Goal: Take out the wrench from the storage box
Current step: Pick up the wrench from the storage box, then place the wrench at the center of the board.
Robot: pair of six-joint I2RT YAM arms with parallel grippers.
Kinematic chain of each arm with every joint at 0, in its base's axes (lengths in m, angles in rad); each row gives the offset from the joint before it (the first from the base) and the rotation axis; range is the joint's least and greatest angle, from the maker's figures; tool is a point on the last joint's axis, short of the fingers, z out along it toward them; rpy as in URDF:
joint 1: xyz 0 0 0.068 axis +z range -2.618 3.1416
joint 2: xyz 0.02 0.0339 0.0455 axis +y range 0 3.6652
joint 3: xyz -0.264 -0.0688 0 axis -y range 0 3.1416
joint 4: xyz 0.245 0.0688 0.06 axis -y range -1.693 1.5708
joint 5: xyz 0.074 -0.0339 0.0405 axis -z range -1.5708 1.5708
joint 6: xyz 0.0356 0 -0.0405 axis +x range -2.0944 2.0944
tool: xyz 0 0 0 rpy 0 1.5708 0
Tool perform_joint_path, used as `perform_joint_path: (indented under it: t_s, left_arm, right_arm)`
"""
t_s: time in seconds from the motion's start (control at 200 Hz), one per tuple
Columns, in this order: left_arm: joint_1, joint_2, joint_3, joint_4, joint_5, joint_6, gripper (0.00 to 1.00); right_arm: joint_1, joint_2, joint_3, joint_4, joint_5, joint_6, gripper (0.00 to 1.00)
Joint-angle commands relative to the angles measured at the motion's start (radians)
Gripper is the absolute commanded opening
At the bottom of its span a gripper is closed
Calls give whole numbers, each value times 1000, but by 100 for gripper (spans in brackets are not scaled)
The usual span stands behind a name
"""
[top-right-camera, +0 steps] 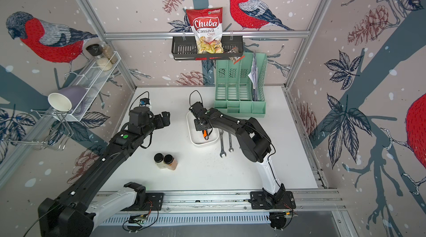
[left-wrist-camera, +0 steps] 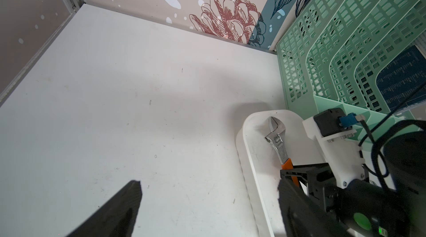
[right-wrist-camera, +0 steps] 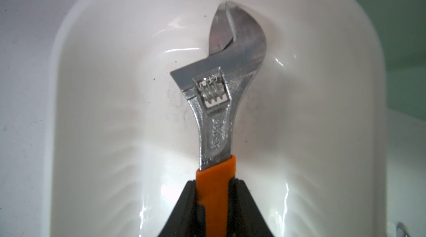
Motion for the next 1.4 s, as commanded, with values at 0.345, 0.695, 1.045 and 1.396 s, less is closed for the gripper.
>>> perform_joint_path:
  t_s: [0.345,0.695,1.045,1.396]
  left_arm:
    - [-2,14,86,4,47,-1,96]
    - [-66,61,116,37,64,-31,96]
    - [-73,53,62,49,54,-9,96]
    - [-73,28,47,52,90,-10,96]
  right_arm:
    - [-8,-100,106,7,-17,-50,0]
    - [-98,-456,-238,9,100,4,0]
    - [-435,-783,-719,7,162,53,0]
    - [-657,-724,-804,70,246,-93,3]
